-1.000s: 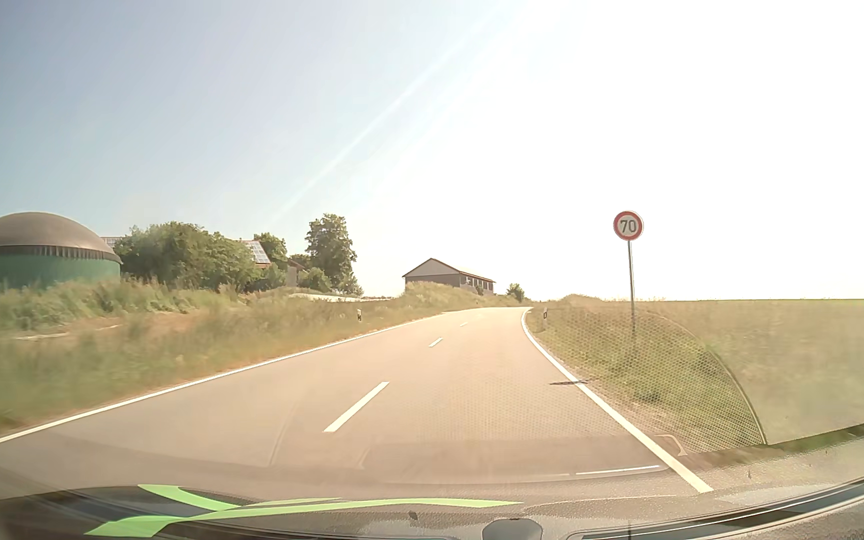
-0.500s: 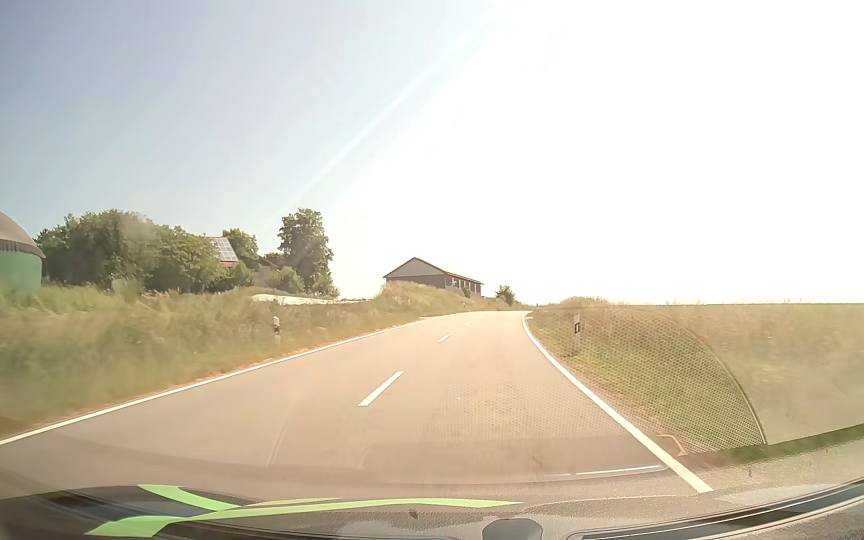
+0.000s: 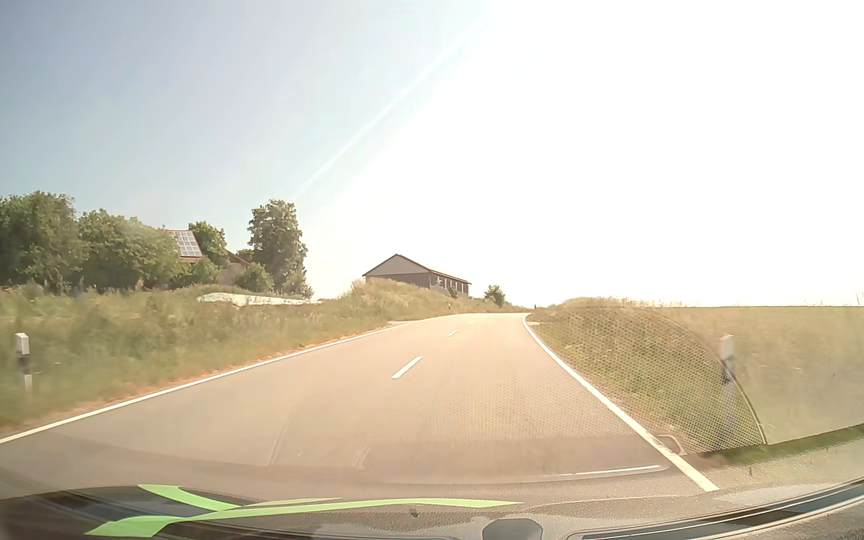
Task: Follow the waypoints while adhering to traffic rules and regulations
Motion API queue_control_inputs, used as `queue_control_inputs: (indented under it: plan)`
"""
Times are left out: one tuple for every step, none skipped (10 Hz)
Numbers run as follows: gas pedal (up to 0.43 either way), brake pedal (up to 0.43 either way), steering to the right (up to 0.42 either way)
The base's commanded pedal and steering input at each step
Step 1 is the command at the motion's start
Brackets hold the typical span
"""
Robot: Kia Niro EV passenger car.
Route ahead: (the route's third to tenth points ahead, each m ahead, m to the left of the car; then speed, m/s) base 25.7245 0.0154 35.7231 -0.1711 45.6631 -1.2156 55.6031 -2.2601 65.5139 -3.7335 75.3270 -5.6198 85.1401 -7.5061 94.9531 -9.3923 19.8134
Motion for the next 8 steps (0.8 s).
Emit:
queue_control_inputs:
  plan:
    - [0.098,0.000,0.010]
    - [0.098,0.000,0.010]
    - [0.087,0.000,0.010]
    - [0.087,0.000,0.010]
    - [0.087,0.000,0.011]
    - [0.087,0.000,0.011]
    - [0.087,0.000,0.012]
    - [0.087,0.000,0.012]
